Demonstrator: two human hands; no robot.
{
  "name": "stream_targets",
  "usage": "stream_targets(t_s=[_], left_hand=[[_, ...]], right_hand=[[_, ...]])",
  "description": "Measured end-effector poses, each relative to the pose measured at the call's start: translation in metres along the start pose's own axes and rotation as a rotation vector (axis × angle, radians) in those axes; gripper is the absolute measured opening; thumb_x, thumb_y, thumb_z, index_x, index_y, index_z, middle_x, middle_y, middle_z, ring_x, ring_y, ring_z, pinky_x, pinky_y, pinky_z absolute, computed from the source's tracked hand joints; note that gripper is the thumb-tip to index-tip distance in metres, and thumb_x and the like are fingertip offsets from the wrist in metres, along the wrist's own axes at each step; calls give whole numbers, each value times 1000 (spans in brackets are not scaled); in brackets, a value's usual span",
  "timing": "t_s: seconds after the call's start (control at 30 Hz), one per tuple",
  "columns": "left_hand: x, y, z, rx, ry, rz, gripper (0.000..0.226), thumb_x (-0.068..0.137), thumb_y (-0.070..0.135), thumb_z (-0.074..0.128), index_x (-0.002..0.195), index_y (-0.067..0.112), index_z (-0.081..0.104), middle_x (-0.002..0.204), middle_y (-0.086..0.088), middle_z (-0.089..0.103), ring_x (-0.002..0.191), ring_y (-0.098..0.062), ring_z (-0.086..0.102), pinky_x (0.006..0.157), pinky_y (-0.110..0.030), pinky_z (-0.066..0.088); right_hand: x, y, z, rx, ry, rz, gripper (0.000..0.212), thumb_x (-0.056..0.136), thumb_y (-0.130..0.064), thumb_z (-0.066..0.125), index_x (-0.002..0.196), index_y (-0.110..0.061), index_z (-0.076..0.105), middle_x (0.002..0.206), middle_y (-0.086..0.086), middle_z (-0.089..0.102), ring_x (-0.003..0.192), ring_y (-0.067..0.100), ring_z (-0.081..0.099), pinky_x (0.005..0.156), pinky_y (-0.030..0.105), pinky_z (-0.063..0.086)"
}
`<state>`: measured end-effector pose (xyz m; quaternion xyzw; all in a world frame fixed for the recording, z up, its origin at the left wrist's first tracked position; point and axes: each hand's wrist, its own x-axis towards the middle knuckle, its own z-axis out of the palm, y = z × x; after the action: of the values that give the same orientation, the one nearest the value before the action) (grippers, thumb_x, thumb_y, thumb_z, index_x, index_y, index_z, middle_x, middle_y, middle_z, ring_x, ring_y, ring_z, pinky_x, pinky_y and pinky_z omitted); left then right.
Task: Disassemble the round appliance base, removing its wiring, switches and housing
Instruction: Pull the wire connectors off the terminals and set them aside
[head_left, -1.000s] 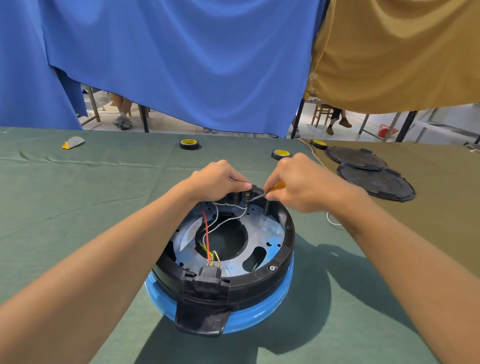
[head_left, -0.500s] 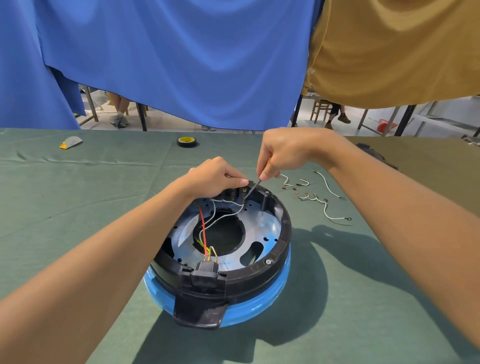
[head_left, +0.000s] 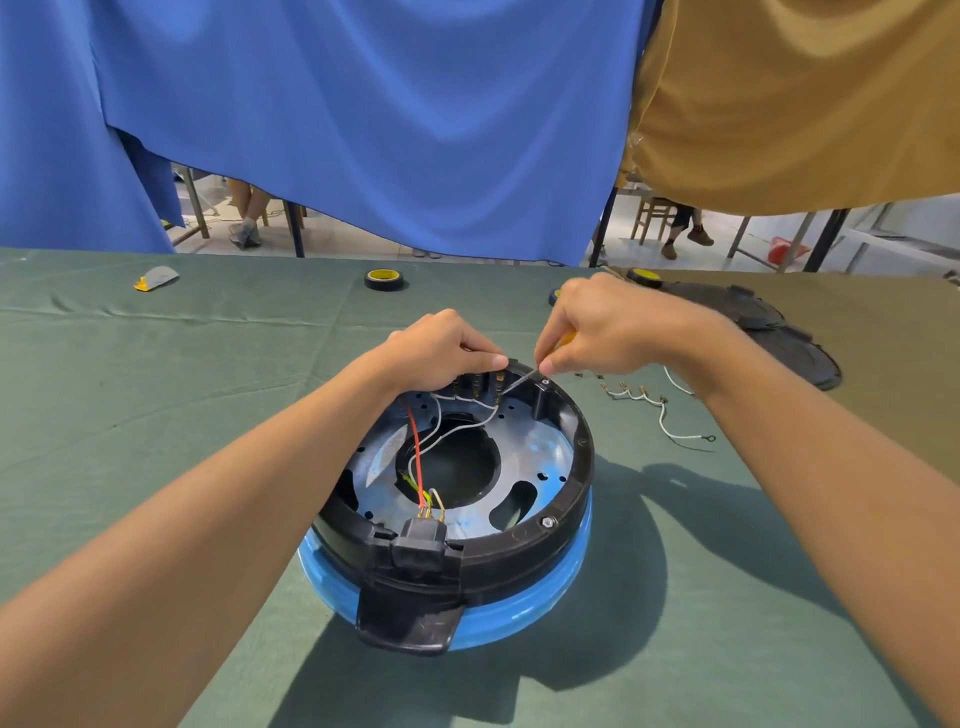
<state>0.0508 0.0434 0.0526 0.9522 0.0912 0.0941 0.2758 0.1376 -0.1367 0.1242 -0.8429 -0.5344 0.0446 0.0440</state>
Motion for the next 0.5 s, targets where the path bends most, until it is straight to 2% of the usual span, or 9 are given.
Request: stream_targets(t_s=[0.03,0.13,0.23,0.33,0.43,0.5], left_hand=[[0,-1,0,-3,0,2,21,93,43,60,107,37,74,66,13,66,60,-11,43,74,-39,42],[1,-2,0,-13,10,6,21,92,43,61,107,36,74,51,20,55,54,-9,39,69,-34,37],[2,-3,0,-9,3,12,23,92,45,60,108,36,74,60,13,59,59,-11,40,71,-36,38],[3,-3,1,-3,1,22,23,92,45,59,108,37,74,64,5,58,63,-14,39,74,-38,40],[3,-3,1,-10,11,12,21,92,45,60,106,38,74,75,8,69,65,-14,43,82,-43,45],[3,-4,2,-13,15,11,21,91,45,61,106,38,74,72,17,66,62,-9,43,79,-42,45]], right_hand=[[5,1,-5,-3,-36,-2,9,85,-28,71,91,-29,78,67,-20,66,72,-2,62,63,19,46],[20,0,-17,-10,-135,-16,8,85,-28,72,89,-30,78,59,-15,68,67,-3,63,64,21,45],[35,-4,-27,-33,-213,-22,6,84,-27,73,82,-32,77,59,-13,68,68,10,58,72,30,45],[44,-7,-31,-5,-284,-2,4,82,-26,75,80,-28,78,60,-6,68,70,19,48,69,35,39],[42,-6,-31,15,-274,16,3,83,-26,75,82,-27,77,60,-6,67,66,20,44,63,34,37],[36,-4,-27,-6,-222,2,4,84,-28,73,85,-29,77,60,-11,68,67,15,54,69,30,43]])
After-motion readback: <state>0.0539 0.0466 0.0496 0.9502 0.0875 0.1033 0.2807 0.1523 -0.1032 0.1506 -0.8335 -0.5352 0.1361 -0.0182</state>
